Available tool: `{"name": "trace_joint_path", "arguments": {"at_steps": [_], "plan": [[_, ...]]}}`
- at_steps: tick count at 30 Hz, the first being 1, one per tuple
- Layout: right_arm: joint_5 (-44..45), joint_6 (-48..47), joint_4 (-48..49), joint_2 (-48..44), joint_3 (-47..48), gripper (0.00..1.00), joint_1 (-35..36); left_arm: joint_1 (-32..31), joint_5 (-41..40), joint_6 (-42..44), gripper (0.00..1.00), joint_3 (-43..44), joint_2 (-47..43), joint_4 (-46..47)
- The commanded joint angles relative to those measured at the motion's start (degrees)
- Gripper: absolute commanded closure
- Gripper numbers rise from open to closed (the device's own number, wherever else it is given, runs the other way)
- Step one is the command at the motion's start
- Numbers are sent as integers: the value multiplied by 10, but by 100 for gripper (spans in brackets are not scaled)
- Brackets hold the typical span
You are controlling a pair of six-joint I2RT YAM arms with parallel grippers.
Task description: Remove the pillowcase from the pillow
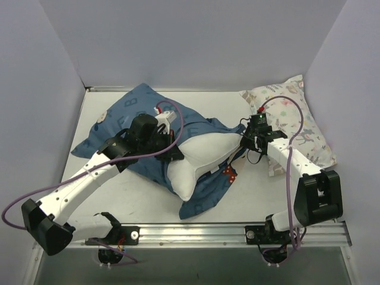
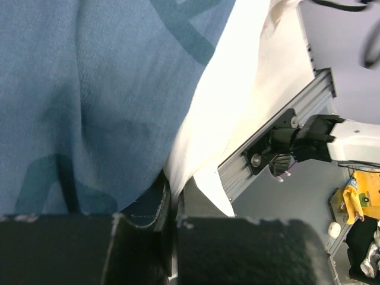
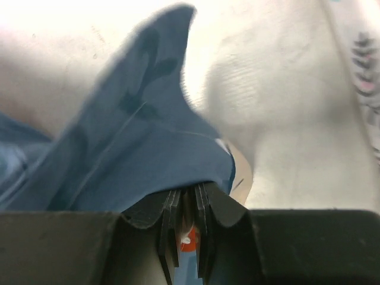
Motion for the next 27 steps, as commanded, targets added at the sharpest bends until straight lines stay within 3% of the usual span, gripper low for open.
{"name": "trace_joint_path", "arguments": {"at_steps": [1, 4, 9, 13, 15, 18, 23, 27], "plan": [[-48, 2, 66, 38, -3, 87, -30, 2, 35, -6, 100, 59, -59, 7], [-133, 17, 119, 84, 31, 86, -38, 2, 54, -12, 100, 72, -85, 26], [-444, 110, 349, 154, 50, 71, -22, 2, 34, -59, 100, 55, -113, 137], [-506, 163, 413, 157, 50, 55, -17, 2, -1, -113, 100, 28, -112, 250], [-532, 220, 475, 157, 44, 52, -20, 2, -15, -142, 100, 16, -104, 316], [-520, 235, 463, 126, 24, 41, -29, 0, -54, -166, 100, 6, -84, 346], [-395, 174, 249, 34, 25, 32, -52, 1, -149, -166, 100, 16, -71, 376], [-269, 138, 122, -36, 33, 25, -64, 0, -200, -160, 100, 55, -47, 335]]}}
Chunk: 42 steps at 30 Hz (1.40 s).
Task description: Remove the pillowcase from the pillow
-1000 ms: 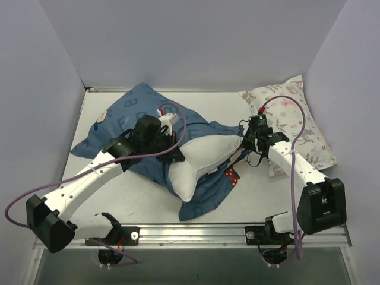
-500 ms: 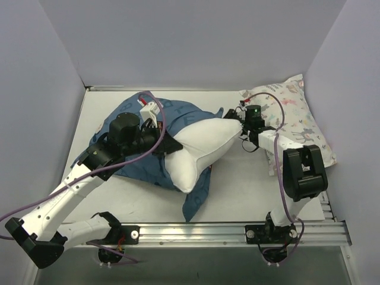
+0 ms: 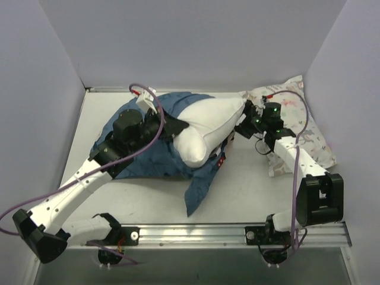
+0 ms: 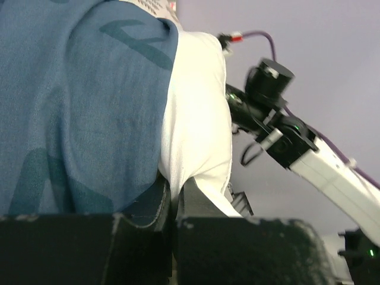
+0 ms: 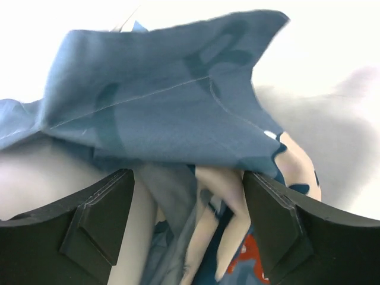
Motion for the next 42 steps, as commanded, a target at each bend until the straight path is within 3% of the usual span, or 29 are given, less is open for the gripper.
{"name": "trace_joint_path", "arguments": {"at_steps": [1, 6, 12, 18, 21, 23, 29, 36, 42], "plan": [[94, -28, -115, -89, 11, 24, -9, 3, -100, -11, 100, 65, 14, 79], [115, 6, -150, -133, -3, 20, -72, 3, -117, -28, 100, 42, 22, 97], [83, 3, -157, -169, 4, 17, -74, -3, -114, -46, 100, 27, 52, 136], [91, -27, -172, -226, -17, 13, -6, -47, -134, -35, 100, 30, 123, 157], [120, -24, -166, -274, -64, 10, 29, -81, -156, -31, 100, 26, 162, 161], [121, -23, -155, -304, -96, 3, 47, -99, -154, -33, 100, 11, 182, 181], [128, -44, -162, -324, -166, 0, 85, -133, -150, -45, 100, -2, 245, 217], [124, -52, -122, -354, -291, 0, 96, -150, -141, -52, 100, 7, 296, 222], [70, -7, 16, -393, -367, 0, 98, -162, -145, -53, 100, 31, 322, 205]]}}
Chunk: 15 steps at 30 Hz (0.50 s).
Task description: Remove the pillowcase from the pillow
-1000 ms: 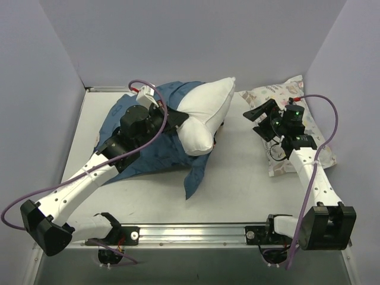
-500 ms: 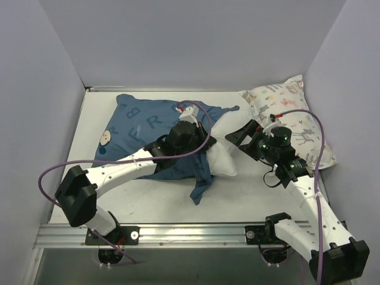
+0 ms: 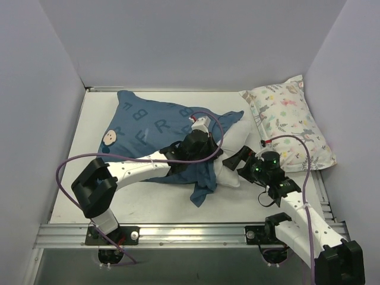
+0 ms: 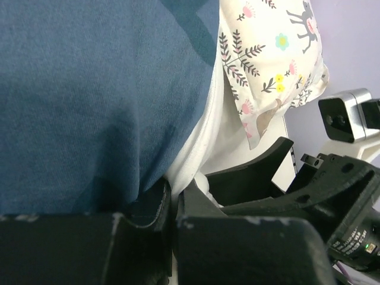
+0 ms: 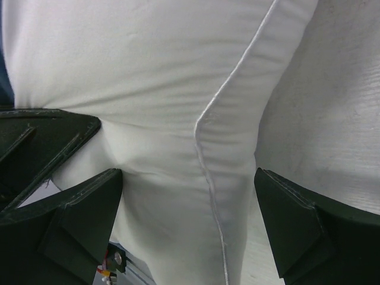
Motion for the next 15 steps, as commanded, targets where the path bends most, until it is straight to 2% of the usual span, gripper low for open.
{"name": "trace_joint_path", "arguments": {"at_steps": [1, 5, 10, 13, 15], "plan": [[-42, 22, 81, -27, -23, 0, 8, -12, -16, -17, 100, 43, 9, 58], [-62, 47, 129, -7, -39, 0, 12, -20, -12, -22, 100, 53, 16, 65], [-78, 87, 248, 50, -73, 0, 22, -30, 4, -22, 100, 96, 33, 53], [-70, 90, 270, 68, -68, 1, 24, -35, 19, -23, 100, 105, 33, 53], [-63, 86, 258, 73, -60, 22, 24, -35, 24, -23, 100, 110, 28, 52]]}}
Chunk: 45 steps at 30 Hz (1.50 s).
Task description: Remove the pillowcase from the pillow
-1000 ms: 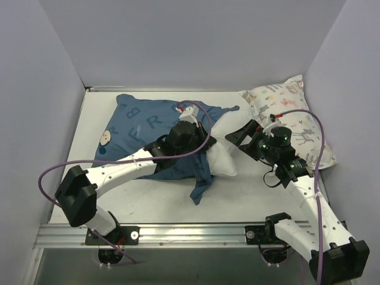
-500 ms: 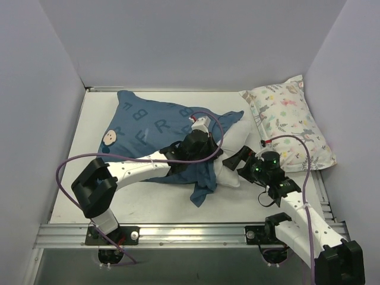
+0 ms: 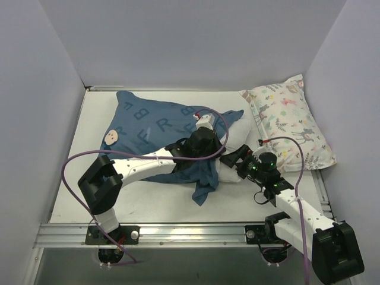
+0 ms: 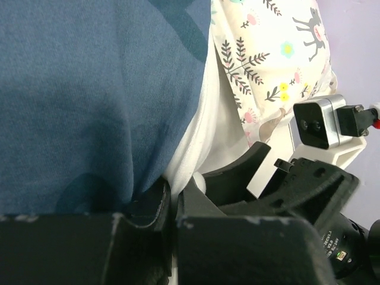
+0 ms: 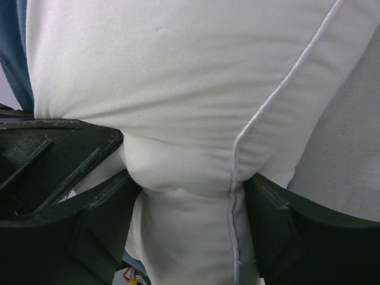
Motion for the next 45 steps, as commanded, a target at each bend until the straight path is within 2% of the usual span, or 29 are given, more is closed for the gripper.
{"name": "trace_joint_path", "arguments": {"at_steps": [1, 2, 4, 5, 8, 9, 10, 11, 12, 13, 14, 17, 19, 20, 23, 24, 25, 28, 31, 36, 38, 43, 44, 45], "plan": [[-18, 5, 34, 8, 16, 34, 16, -22, 46, -18, 100, 57, -11, 81], [-12, 5, 24, 5, 21, 61, 16, -22, 46, -15, 100, 56, -17, 81], [-6, 3, 6, -4, 29, 84, 17, -21, 47, -5, 100, 58, -34, 77], [-4, 1, -3, -7, 43, 100, 17, -20, 67, 1, 100, 67, -36, 75], [28, -16, -78, -32, 85, 100, 19, -16, 83, 35, 100, 102, -45, 35], [40, -23, -122, -44, 94, 100, 19, -15, 82, 47, 94, 111, -56, 20], [52, -37, -145, -65, 105, 100, 21, -15, 77, 74, 73, 124, -62, -1], [81, -46, -171, -75, 119, 100, 21, -11, 66, 87, 57, 142, -70, -55], [91, -57, -218, -81, 146, 100, 22, -9, 43, 99, 45, 149, -90, -75], [100, -78, -238, -83, 162, 100, 23, -6, 35, 123, 29, 153, -102, -92], [106, -87, -258, -79, 176, 100, 23, 0, 19, 133, 24, 158, -113, -139], [102, -104, -301, -61, 214, 100, 23, 14, -64, 165, 18, 193, -155, -253], [97, -104, -306, -49, 225, 100, 24, 40, -137, 177, 16, 204, -181, -313], [96, -107, -306, -45, 229, 100, 24, 59, -148, 178, 16, 201, -192, -358], [102, -114, -320, -38, 247, 100, 23, 174, -132, 177, 16, 156, -233, -425], [103, -115, -330, -37, 251, 100, 23, 202, -129, 184, 13, 134, -257, -429], [105, -116, -332, -34, 256, 100, 24, 263, -125, 197, 12, 95, -267, -432], [99, -118, -334, -20, 269, 100, 24, 359, -87, 215, 7, 22, -291, -434], [100, -123, -338, -7, 279, 100, 24, 433, -17, 219, 6, -21, -290, -413], [95, -127, -337, 10, 288, 100, 23, 493, 50, 216, 5, -86, -295, -371], [95, -128, -338, 17, 290, 100, 23, 505, 57, 213, 11, -91, -283, -359], [97, -130, -339, 17, 295, 100, 24, 520, 69, 210, 42, -89, -256, -338], [99, -131, -340, 16, 296, 100, 23, 522, 70, 208, 55, -89, -253, -334], [100, -132, -341, 15, 297, 100, 23, 524, 69, 208, 63, -87, -251, -332]]}}
